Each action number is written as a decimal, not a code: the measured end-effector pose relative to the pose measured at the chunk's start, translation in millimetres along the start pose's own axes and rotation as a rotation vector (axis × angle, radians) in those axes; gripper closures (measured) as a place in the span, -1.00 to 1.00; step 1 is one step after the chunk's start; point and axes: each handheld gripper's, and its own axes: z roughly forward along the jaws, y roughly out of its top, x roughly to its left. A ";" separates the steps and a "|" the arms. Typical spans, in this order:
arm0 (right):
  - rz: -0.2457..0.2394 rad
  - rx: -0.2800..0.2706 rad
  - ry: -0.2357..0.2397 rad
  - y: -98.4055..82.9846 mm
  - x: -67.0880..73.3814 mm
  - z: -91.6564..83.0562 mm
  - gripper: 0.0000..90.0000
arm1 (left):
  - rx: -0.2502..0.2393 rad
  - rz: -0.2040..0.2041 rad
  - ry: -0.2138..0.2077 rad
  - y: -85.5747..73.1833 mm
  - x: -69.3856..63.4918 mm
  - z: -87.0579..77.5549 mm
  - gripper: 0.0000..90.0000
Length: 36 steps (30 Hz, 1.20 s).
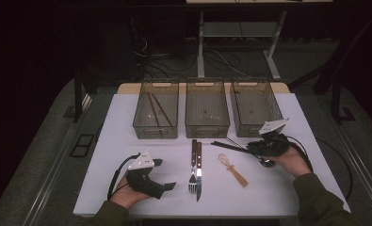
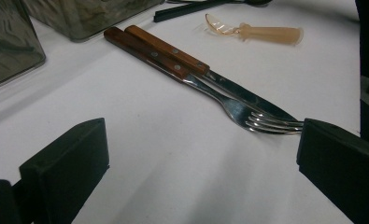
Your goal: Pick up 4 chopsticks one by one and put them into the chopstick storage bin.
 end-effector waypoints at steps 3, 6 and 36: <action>-0.008 0.009 0.005 0.2 0.8 1.3 0.80 | 0.000 -0.002 0.000 0.0 0.1 0.1 -0.98; -0.010 0.013 -0.004 0.0 -0.7 3.0 0.80 | 0.003 0.001 -0.001 -0.1 0.1 0.4 -0.98; -0.079 0.034 0.049 -4.0 -16.5 15.2 0.83 | 0.007 -0.002 -0.003 -0.7 0.6 1.2 -0.98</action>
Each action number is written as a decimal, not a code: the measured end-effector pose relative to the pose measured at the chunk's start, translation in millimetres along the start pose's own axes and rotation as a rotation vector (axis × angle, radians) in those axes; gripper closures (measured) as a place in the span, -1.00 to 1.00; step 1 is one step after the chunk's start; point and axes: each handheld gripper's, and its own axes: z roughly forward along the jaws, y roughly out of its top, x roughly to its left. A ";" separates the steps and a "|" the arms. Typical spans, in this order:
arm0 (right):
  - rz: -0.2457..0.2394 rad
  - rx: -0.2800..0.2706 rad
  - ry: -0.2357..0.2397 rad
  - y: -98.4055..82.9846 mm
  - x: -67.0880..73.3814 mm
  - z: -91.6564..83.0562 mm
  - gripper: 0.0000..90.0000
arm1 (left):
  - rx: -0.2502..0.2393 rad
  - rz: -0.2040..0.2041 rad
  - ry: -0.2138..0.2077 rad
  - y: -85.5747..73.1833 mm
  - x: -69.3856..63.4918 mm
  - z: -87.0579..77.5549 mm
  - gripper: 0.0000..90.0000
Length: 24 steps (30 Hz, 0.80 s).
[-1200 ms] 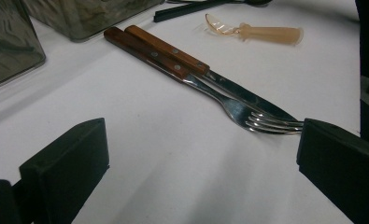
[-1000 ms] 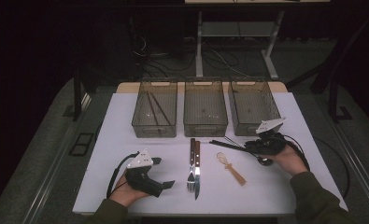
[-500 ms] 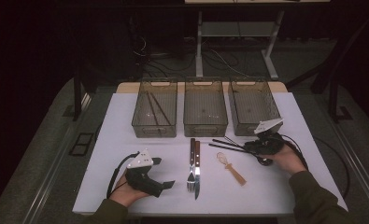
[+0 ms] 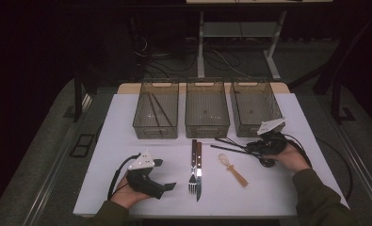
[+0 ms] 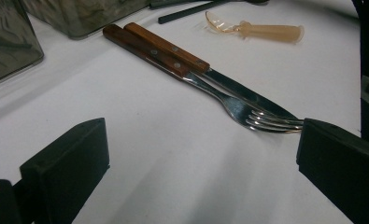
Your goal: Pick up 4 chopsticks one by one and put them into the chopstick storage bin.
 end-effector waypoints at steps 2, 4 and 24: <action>-0.016 -0.002 0.001 -0.5 0.2 -0.1 0.83 | 0.001 0.001 0.000 0.0 -0.1 0.0 -0.98; -0.022 0.001 0.005 -1.2 -0.3 -1.1 0.84 | 0.000 0.004 0.000 0.1 -0.3 -0.4 -0.98; -0.084 0.015 0.014 -3.1 -1.1 -6.1 0.89 | 0.002 0.000 0.001 -0.1 -0.3 0.3 -0.98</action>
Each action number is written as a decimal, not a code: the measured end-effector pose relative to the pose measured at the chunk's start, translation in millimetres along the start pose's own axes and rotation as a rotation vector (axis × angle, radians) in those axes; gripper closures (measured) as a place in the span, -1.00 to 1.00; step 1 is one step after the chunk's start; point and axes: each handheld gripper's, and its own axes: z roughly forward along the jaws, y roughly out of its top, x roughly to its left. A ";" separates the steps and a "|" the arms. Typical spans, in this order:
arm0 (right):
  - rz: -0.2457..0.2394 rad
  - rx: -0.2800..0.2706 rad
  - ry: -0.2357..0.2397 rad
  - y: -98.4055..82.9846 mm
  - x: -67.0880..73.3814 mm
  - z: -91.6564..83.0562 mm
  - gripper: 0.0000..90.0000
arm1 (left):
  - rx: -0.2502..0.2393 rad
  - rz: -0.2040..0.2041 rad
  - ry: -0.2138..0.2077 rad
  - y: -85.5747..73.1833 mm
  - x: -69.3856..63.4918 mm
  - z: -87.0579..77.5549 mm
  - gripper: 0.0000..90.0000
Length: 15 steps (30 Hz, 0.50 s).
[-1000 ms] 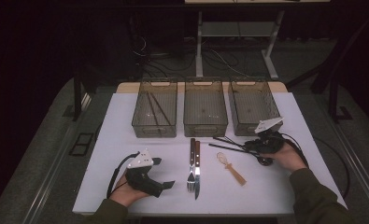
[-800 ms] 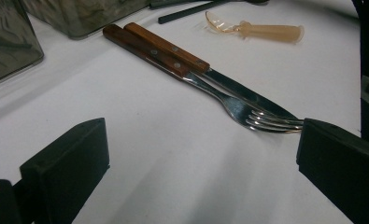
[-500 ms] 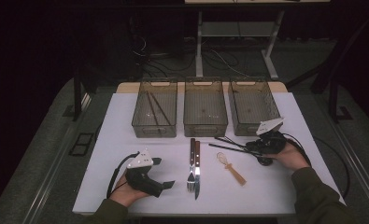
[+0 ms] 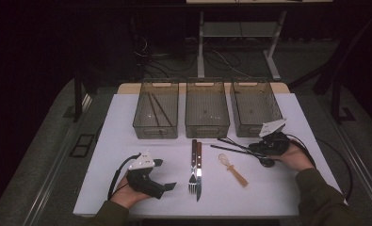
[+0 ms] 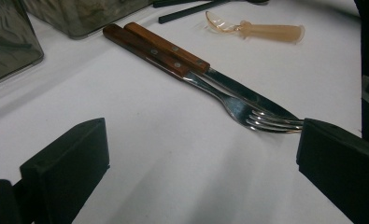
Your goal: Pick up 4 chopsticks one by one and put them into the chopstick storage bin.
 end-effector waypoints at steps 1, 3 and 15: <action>0.006 0.001 0.006 -0.5 -0.7 0.2 0.87 | 0.000 0.001 0.000 0.0 -0.1 0.1 -0.98; 0.006 -0.004 0.013 -1.6 -2.5 1.0 0.86 | 0.001 0.000 0.000 -0.1 -0.1 0.1 -0.98; -0.041 -0.003 0.029 -1.2 -2.8 -3.3 0.90 | -0.001 -0.001 0.000 0.0 0.0 0.1 -0.98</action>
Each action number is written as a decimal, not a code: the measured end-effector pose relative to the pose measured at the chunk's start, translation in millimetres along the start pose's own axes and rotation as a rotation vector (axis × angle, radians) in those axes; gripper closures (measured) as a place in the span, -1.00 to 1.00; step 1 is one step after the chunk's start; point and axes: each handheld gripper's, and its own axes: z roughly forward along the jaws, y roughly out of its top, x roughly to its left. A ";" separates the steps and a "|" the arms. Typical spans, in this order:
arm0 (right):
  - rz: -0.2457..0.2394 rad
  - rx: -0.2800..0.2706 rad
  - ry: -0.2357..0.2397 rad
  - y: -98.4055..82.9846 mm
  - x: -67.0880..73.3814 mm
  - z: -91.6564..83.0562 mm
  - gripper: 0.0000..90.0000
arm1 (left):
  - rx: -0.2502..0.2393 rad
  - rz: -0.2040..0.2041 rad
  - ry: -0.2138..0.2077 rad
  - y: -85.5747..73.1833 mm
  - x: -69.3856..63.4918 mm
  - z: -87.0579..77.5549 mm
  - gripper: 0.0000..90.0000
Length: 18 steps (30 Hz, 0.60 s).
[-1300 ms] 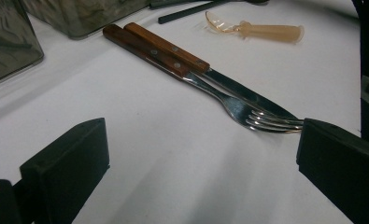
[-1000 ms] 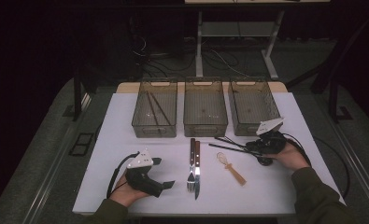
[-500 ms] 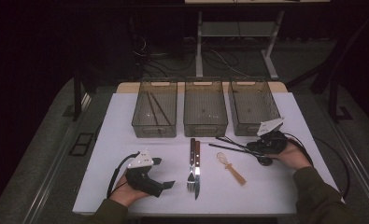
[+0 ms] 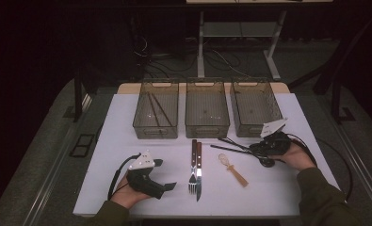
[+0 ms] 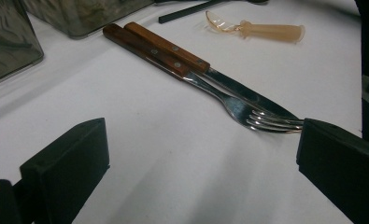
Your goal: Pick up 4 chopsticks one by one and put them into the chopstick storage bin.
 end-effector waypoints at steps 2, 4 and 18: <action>-0.003 -0.012 -0.011 1.0 -0.1 -4.5 0.90 | 0.000 0.001 0.000 0.0 0.0 -0.1 -0.98; -0.002 -0.024 -0.014 2.1 0.7 -8.3 0.90 | -0.001 0.000 0.000 0.0 0.0 -0.1 -0.98; -0.005 -0.083 -0.026 9.1 11.1 -33.9 0.90 | -0.002 0.005 0.002 0.4 -0.2 -0.4 -0.98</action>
